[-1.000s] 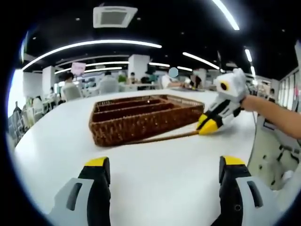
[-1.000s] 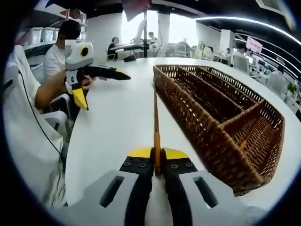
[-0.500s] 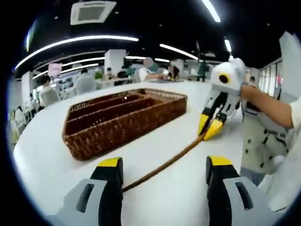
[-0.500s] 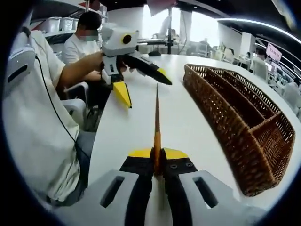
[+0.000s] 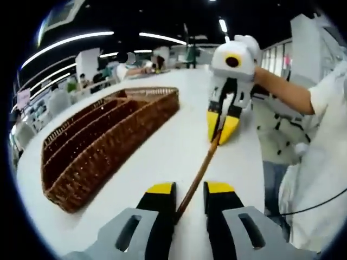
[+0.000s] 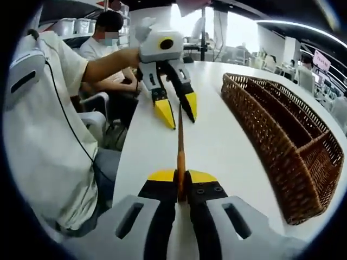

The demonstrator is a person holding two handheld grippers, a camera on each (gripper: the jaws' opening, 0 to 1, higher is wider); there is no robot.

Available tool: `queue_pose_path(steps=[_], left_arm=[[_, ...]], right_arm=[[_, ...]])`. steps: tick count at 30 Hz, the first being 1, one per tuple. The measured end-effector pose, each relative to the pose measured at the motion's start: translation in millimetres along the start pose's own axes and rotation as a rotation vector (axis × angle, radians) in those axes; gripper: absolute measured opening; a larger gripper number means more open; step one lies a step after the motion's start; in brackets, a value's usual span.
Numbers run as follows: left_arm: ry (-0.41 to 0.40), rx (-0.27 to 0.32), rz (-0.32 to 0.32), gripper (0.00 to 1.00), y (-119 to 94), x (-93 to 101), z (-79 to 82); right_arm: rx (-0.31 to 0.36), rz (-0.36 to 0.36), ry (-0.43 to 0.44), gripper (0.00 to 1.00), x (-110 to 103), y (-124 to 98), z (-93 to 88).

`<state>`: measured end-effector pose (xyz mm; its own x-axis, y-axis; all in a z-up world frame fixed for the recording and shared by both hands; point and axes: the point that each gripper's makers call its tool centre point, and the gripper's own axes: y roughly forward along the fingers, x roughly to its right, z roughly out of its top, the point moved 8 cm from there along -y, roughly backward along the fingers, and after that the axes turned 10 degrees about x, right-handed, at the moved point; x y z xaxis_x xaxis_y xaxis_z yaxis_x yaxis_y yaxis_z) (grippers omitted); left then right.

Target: Arrange the knives, forks, and spoons in their matching storage slots by inserting each utensil handle-first until every utensil is classified and aligned in the correct compartment

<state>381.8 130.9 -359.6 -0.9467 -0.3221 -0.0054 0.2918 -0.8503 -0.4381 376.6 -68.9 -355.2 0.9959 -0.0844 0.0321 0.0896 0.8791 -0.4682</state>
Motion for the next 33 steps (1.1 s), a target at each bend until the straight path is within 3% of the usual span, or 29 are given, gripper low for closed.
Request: queue_pose_path(steps=[8, 14, 19, 20, 25, 31, 33], left_arm=[[-0.001, -0.042, -0.053, 0.07, 7.3, 1.9, 6.4], [0.003, 0.008, -0.073, 0.06, 4.3, 5.0, 2.3], [-0.019, 0.005, -0.069, 0.05, 4.3, 8.6, 3.8], [-0.056, -0.004, -0.099, 0.05, 4.0, 13.8, 4.1], [-0.053, 0.021, -0.089, 0.04, 0.7, 13.5, 13.1], [-0.038, 0.03, -0.084, 0.04, -2.2, 15.7, 25.5], [-0.049, 0.036, -0.096, 0.0, -3.1, 17.5, 28.9]], right_arm=[[-0.002, 0.007, -0.001, 0.07, -2.0, 3.8, 1.9], [-0.001, -0.004, 0.02, 0.07, -2.7, 2.7, 1.1], [-0.009, -0.007, 0.042, 0.07, -2.5, 2.9, 1.8], [-0.012, -0.003, 0.045, 0.08, -2.8, 2.9, 2.1], [-0.021, -0.006, 0.044, 0.18, -5.4, 7.0, 4.5], [-0.047, -0.012, 0.014, 0.16, -8.5, 11.6, 9.5], [-0.062, -0.009, -0.004, 0.1, -10.1, 12.7, 11.1]])
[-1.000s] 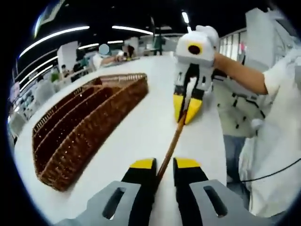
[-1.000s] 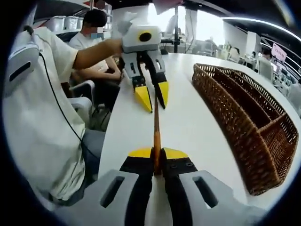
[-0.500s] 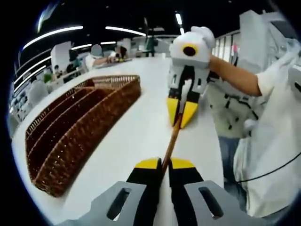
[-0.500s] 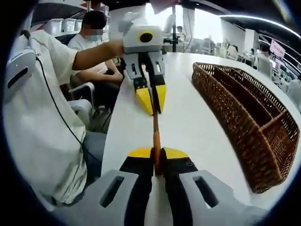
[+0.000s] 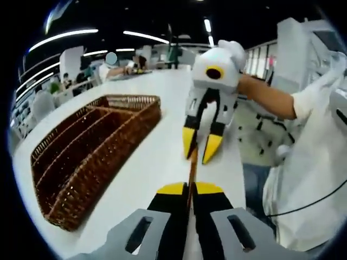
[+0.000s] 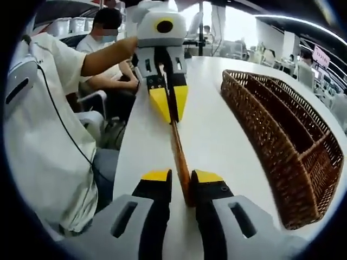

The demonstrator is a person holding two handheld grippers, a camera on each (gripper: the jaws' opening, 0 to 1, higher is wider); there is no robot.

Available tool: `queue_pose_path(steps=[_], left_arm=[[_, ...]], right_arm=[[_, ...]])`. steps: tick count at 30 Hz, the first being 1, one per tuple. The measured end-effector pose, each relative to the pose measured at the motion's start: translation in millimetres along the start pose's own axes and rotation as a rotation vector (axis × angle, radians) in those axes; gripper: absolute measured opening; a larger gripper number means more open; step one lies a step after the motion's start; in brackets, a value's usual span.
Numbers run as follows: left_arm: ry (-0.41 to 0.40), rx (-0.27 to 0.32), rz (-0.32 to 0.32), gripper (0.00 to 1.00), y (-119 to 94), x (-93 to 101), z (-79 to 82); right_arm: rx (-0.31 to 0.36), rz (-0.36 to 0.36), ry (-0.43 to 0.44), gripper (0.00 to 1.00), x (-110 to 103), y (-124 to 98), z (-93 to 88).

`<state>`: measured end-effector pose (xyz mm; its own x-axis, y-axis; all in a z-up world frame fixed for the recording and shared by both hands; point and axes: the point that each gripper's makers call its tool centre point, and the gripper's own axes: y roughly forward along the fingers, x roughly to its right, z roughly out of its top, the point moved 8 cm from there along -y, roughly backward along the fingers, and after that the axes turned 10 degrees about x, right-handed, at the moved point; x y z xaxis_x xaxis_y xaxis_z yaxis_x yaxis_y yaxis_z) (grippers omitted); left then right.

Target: Arrange the knives, forks, and spoons in their matching storage slots by inserting each utensil handle-first until every utensil is classified and aligned in the correct compartment

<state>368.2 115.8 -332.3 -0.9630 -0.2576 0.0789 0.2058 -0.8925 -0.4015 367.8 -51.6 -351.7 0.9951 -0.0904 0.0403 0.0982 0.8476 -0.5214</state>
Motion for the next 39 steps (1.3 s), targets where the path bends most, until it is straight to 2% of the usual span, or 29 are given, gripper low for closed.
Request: queue_pose_path(steps=[1, 3, 6, 9, 13, 14, 20, 24, 25, 29, 34, 39], left_arm=[[-0.009, 0.028, 0.024, 0.0, -0.3, -2.2, 5.8], [-0.025, 0.013, 0.014, 0.0, 1.3, -2.9, 4.6], [-0.018, -0.016, 0.012, 0.0, 4.0, -5.4, -2.2], [-0.018, -0.008, 0.012, 0.0, 3.7, -5.3, -2.5], [0.016, -0.027, 0.016, 0.0, 3.6, -7.2, -6.5], [0.021, -0.026, 0.019, 0.0, 3.3, -7.4, -8.0], [0.028, -0.025, 0.019, 0.0, 0.0, -6.0, -10.5], [0.032, -0.045, 0.015, 0.03, -1.1, -5.9, -13.9], [0.042, -0.044, 0.019, 0.03, -0.6, 1.5, -15.0], [0.026, -0.041, 0.02, 0.08, -1.0, 1.1, -14.7], [0.038, -0.067, 0.012, 0.16, 1.3, 3.5, -18.2], [0.036, -0.084, 0.012, 0.2, 2.3, 1.9, -18.8]], right_arm=[[-0.008, 0.014, -0.011, 0.07, -4.1, 2.0, 2.0], [-0.028, 0.013, -0.071, 0.07, -6.7, 4.0, 4.7], [-0.048, 0.005, -0.038, 0.07, -7.8, 4.0, 5.9], [-0.049, 0.005, -0.009, 0.06, -2.1, 2.7, 4.7], [-0.053, 0.008, -0.011, 0.06, -1.6, 2.2, 4.3], [-0.053, 0.009, -0.011, 0.06, 3.9, 2.3, 4.3], [-0.049, 0.008, -0.007, 0.06, 5.5, 1.7, 3.5], [-0.053, 0.008, -0.005, 0.06, 3.9, 3.0, 2.9], [-0.053, 0.009, -0.006, 0.06, 4.0, 3.0, 2.9], [-0.054, 0.009, -0.004, 0.06, 0.4, 3.6, 2.7], [-0.05, 0.009, -0.001, 0.06, -1.6, 3.4, 2.4], [-0.049, 0.007, 0.001, 0.06, -1.9, 2.7, 2.2]])
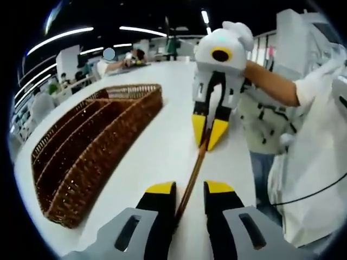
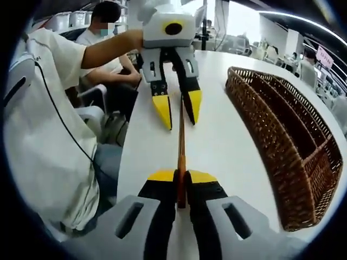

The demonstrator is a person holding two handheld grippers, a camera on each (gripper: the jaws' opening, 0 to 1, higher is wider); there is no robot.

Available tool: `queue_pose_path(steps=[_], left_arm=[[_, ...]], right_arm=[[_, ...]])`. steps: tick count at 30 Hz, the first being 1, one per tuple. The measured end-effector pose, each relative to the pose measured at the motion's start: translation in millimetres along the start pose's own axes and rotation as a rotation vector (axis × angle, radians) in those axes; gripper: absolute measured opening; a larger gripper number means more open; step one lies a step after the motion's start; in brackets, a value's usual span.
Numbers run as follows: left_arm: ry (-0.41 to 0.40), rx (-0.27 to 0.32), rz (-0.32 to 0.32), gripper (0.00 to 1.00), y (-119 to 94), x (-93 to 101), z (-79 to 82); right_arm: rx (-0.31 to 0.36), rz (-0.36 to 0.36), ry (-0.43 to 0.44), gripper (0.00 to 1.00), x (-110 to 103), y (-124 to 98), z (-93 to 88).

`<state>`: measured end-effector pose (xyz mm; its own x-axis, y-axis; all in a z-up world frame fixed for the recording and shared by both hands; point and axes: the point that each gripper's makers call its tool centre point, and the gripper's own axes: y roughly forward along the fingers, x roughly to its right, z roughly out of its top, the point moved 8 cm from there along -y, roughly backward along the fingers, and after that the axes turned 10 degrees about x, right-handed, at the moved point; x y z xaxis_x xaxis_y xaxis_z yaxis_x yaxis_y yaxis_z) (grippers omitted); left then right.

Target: Arrange the knives, forks, and spoons in their matching storage slots by inserting each utensil handle-first until every utensil is classified and aligned in the correct compartment

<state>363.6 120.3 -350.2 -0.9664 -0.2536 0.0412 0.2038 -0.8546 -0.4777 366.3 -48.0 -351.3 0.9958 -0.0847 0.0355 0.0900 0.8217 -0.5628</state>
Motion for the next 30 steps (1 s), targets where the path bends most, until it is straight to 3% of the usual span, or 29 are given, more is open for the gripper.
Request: queue_pose_path(steps=[6, 14, 21, 30], left_arm=[[0.014, -0.022, -0.019, 0.2, 3.2, -0.8, -1.1], [0.098, -0.08, -0.072, 0.06, 7.0, -4.3, 3.5], [0.153, -0.117, -0.09, 0.05, 7.1, -8.5, 7.0], [0.15, -0.108, -0.104, 0.04, 4.3, -8.2, 11.1]], right_arm=[[0.001, 0.0, 0.0, 0.06, -2.6, 0.1, 0.4], [-0.003, 0.006, -0.002, 0.07, 2.2, 0.4, 1.1], [-0.014, 0.001, -0.008, 0.07, 0.8, 1.0, 2.0], [-0.025, 0.003, -0.014, 0.07, 2.0, 1.3, 2.7]])
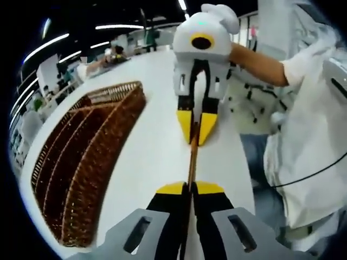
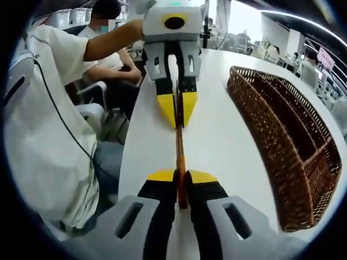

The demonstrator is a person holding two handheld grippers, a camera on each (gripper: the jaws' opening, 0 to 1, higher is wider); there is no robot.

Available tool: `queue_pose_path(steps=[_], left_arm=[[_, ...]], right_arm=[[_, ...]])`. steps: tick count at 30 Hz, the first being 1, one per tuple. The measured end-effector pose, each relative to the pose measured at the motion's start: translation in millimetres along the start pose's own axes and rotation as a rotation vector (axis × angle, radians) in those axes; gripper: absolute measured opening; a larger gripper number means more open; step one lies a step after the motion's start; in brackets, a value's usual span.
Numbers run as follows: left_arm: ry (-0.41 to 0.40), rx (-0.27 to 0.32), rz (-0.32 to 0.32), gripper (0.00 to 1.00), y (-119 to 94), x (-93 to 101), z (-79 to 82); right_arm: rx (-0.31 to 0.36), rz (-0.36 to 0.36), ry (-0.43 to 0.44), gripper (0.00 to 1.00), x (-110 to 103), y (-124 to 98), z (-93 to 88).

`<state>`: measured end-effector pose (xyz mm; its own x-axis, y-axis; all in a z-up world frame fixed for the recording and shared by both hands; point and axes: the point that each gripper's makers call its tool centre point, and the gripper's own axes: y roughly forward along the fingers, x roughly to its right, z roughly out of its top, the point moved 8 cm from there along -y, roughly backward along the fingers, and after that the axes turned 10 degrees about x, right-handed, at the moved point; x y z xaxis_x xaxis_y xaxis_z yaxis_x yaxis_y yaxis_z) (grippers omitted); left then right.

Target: Arrange the knives, forks, and spoons in their matching storage slots by inserting each utensil handle-first until every utensil is classified and aligned in the correct compartment

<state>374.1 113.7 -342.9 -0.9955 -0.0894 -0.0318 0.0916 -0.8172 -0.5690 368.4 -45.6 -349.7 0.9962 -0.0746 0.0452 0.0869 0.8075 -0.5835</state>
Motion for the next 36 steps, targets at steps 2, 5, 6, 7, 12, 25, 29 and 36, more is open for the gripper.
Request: queue_pose_path(steps=[2, 5, 6, 7, 12, 25, 29, 36], left_arm=[[-0.006, 0.0, -0.004, 0.04, 0.0, 0.4, 1.3], [-0.022, 0.017, -0.005, 0.04, -1.2, -2.3, 6.8], [-0.011, 0.019, 0.0, 0.04, -1.4, -3.4, 7.8], [-0.013, 0.014, -0.004, 0.04, -1.6, -3.5, 8.0], [-0.003, 0.013, -0.004, 0.04, -3.1, -3.6, 10.1], [-0.021, 0.015, 0.008, 0.09, -0.4, -3.8, 2.2], [-0.018, 0.0, 0.018, 0.23, -1.8, -0.4, -4.1], [-0.003, -0.015, 0.012, 0.2, 1.5, 1.8, -7.6]], right_arm=[[-0.001, -0.002, -0.009, 0.09, -0.9, 0.4, 0.4], [-0.008, -0.002, -0.006, 0.09, -1.6, 1.0, 1.2], [-0.01, -0.002, -0.01, 0.09, -0.8, 1.2, 1.5], [-0.012, -0.002, -0.011, 0.09, 0.0, 1.5, 1.9], [-0.027, 0.008, -0.002, 0.07, -3.5, 3.1, 3.2], [-0.034, 0.008, -0.039, 0.05, -2.2, 3.9, 3.7], [-0.023, 0.006, -0.039, 0.05, -2.1, 3.6, 2.8], [-0.023, 0.002, -0.051, 0.05, -2.2, 3.3, 3.3]])
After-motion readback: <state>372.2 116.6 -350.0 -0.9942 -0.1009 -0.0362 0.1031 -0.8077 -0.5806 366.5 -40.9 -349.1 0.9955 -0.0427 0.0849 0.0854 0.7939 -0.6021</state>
